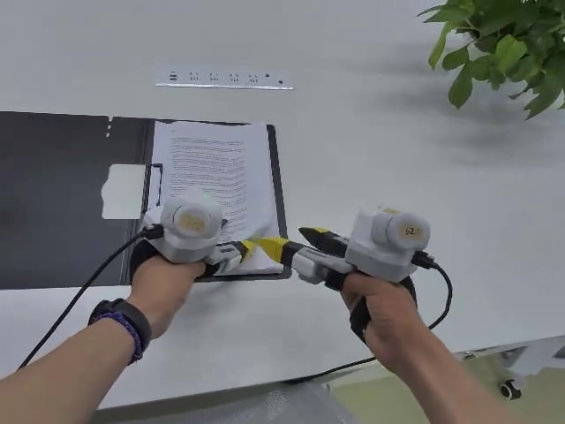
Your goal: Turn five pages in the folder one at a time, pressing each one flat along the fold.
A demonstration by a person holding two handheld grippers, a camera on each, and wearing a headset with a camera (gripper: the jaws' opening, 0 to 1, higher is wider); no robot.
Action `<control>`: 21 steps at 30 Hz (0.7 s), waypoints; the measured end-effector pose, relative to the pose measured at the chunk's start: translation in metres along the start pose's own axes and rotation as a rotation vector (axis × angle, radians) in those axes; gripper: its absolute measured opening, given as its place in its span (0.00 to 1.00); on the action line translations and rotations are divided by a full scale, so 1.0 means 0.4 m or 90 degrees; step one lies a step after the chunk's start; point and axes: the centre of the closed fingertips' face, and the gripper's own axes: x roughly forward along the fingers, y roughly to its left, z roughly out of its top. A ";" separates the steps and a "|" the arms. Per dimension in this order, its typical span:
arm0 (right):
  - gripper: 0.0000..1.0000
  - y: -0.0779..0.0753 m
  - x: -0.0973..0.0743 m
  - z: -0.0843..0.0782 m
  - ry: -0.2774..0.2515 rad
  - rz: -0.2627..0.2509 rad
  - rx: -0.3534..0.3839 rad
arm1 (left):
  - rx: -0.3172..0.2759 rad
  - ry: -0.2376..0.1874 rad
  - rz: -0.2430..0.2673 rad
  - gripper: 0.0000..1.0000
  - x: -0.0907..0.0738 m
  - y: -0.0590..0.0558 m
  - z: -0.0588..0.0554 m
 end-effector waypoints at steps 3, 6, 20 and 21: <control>0.49 -0.008 0.031 -0.007 0.013 0.007 0.009 | 0.004 0.002 -0.002 0.39 0.000 0.000 -0.002; 0.48 -0.021 0.053 -0.004 0.011 0.012 0.028 | 0.003 0.001 -0.003 0.39 0.000 0.000 -0.001; 0.38 -0.059 0.117 0.017 -0.006 0.024 0.086 | 0.010 0.002 -0.003 0.40 0.002 -0.002 -0.004; 0.36 -0.059 0.120 0.020 -0.009 0.026 0.095 | 0.010 0.002 -0.003 0.40 0.002 -0.002 -0.004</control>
